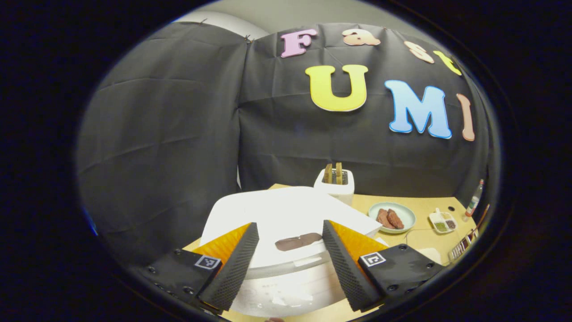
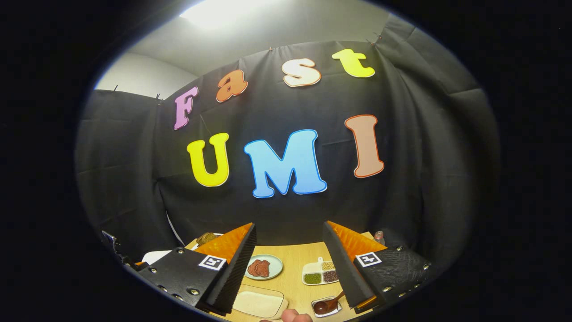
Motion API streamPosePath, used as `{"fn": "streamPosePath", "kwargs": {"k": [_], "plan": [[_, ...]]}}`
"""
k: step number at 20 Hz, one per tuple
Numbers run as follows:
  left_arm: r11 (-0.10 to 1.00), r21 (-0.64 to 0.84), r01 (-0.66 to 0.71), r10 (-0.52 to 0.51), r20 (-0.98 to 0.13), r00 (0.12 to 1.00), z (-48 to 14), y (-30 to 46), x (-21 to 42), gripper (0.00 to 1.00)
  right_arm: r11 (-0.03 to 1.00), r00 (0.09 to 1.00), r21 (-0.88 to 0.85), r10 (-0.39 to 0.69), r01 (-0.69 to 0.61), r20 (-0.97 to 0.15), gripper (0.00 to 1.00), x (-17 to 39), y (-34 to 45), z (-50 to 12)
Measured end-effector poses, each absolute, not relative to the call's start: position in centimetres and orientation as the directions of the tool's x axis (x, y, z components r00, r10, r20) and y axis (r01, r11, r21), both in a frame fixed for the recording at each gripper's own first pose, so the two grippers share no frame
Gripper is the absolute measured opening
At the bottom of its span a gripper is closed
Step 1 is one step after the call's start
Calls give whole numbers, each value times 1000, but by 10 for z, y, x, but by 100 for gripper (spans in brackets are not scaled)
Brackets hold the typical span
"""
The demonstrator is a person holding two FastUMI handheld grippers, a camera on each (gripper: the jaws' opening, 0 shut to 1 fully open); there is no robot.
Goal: Close the left gripper, press the button to open the rice cooker; take a wooden spoon from the chopstick holder with the right hand, scoop a spoonful of rice and pour it into the rice cooker, then put the wooden spoon back into the chopstick holder.
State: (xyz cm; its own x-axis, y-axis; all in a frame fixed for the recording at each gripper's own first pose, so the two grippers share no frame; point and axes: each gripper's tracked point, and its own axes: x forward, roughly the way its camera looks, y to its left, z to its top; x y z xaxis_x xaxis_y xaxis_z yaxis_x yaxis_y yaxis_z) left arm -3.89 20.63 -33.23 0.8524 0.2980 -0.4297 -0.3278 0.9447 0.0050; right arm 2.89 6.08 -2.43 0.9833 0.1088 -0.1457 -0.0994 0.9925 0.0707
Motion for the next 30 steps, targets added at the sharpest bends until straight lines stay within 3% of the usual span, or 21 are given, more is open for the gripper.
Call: {"fn": "streamPosePath", "kwargs": {"k": [1,2,3,5,12,18,24,30], "plan": [[946,14,-323,296,-443,847,-339,204,-41,98,993,982,68,111,-102,-150,90,28,62,-26],[948,21,-318,293,-450,844,-343,205,-42,92,993,982,62,110,-102,-153,90,27,63,-27],[948,18,-317,291,-454,843,-345,204,-45,98,993,982,61,111,-102,-153,90,26,62,-26],[950,12,-313,284,-455,844,-346,203,-45,100,993,982,64,109,-100,-153,90,25,63,-26],[949,-23,-313,265,-477,838,-350,203,-47,100,987,973,101,141,-124,-184,90,23,80,-38],[959,36,-282,266,-468,843,-335,206,-49,100,988,975,52,149,-142,-166,90,21,83,-33],[970,1,-244,235,-284,930,-209,192,-16,100,989,978,71,138,-128,-155,90,26,79,-28],[996,16,-93,94,-120,988,-66,108,17,99,993,987,43,114,-110,-116,90,32,75,-15]]}}
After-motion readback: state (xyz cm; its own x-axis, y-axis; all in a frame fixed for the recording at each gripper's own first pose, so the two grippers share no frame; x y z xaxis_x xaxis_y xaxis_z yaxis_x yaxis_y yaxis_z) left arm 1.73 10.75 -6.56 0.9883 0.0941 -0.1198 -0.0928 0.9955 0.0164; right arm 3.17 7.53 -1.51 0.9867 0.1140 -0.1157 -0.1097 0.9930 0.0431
